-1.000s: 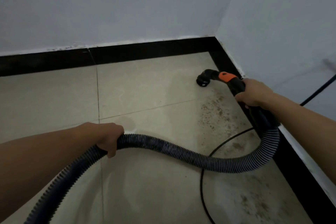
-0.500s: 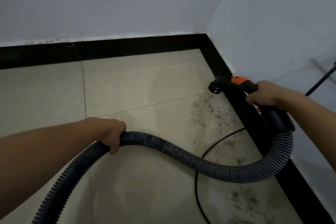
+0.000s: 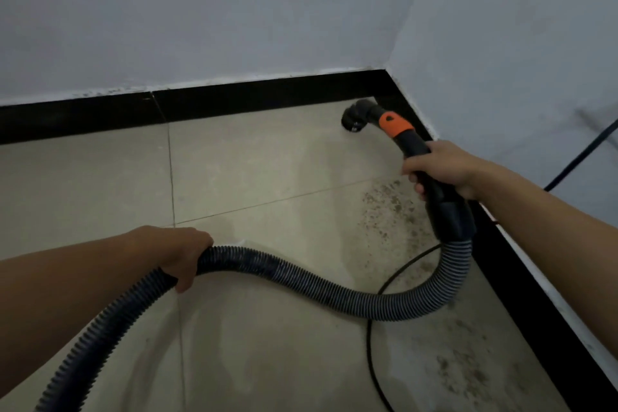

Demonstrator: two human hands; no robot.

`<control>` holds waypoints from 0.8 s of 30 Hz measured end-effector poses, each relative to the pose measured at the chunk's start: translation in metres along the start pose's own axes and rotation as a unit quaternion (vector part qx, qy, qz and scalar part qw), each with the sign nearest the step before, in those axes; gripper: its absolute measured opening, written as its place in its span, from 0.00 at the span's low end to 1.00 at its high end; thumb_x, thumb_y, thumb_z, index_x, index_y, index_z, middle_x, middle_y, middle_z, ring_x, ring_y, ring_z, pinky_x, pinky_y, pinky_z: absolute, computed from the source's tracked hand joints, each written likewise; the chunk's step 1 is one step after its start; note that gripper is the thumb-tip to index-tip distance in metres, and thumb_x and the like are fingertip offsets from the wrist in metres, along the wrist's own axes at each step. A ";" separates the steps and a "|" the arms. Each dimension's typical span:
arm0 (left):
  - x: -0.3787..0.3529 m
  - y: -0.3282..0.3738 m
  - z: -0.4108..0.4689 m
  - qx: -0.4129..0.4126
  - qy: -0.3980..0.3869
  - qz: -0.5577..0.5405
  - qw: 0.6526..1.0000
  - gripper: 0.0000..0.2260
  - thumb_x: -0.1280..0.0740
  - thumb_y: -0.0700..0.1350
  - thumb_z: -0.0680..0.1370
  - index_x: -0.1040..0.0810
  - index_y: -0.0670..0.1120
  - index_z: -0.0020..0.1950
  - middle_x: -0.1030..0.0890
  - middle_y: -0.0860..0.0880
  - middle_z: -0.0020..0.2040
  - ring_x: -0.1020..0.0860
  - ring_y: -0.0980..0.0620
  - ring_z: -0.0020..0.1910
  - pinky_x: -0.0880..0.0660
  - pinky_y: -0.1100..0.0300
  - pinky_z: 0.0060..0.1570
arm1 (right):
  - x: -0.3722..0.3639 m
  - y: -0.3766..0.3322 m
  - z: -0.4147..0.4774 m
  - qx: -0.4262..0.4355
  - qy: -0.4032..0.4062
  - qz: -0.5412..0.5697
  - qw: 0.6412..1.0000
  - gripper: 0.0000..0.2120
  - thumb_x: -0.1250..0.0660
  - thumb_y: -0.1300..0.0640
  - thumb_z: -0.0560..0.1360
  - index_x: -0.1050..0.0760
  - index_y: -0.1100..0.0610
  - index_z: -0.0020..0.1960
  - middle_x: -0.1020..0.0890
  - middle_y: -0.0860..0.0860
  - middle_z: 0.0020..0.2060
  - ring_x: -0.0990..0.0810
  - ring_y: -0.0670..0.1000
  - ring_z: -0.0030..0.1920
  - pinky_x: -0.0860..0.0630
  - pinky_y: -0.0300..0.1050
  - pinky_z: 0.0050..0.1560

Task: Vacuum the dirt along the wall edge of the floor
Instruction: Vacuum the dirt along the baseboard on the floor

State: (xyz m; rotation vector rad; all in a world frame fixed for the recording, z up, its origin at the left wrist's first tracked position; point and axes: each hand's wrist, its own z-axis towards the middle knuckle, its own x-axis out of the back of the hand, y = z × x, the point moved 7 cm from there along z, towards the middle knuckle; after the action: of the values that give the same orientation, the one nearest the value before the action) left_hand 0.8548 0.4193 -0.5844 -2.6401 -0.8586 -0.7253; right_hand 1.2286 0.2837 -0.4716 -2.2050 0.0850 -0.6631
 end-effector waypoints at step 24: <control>-0.034 0.017 -0.213 0.103 -0.005 -0.399 0.911 0.18 0.32 0.47 0.77 0.28 0.47 0.66 0.22 0.48 0.52 0.24 0.53 0.49 0.33 0.65 0.44 | -0.032 -0.164 -0.113 -0.018 -0.111 0.034 0.993 0.07 0.32 0.66 0.71 0.28 0.60 0.37 0.27 0.53 0.24 0.30 0.53 0.23 0.31 0.43 0.26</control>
State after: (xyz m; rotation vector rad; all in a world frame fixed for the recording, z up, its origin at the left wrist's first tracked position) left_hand 0.7610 0.3059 -0.4254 -2.0496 -1.9332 -0.7239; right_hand 1.1211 0.3238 -0.3055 -2.2856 0.0578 -0.3784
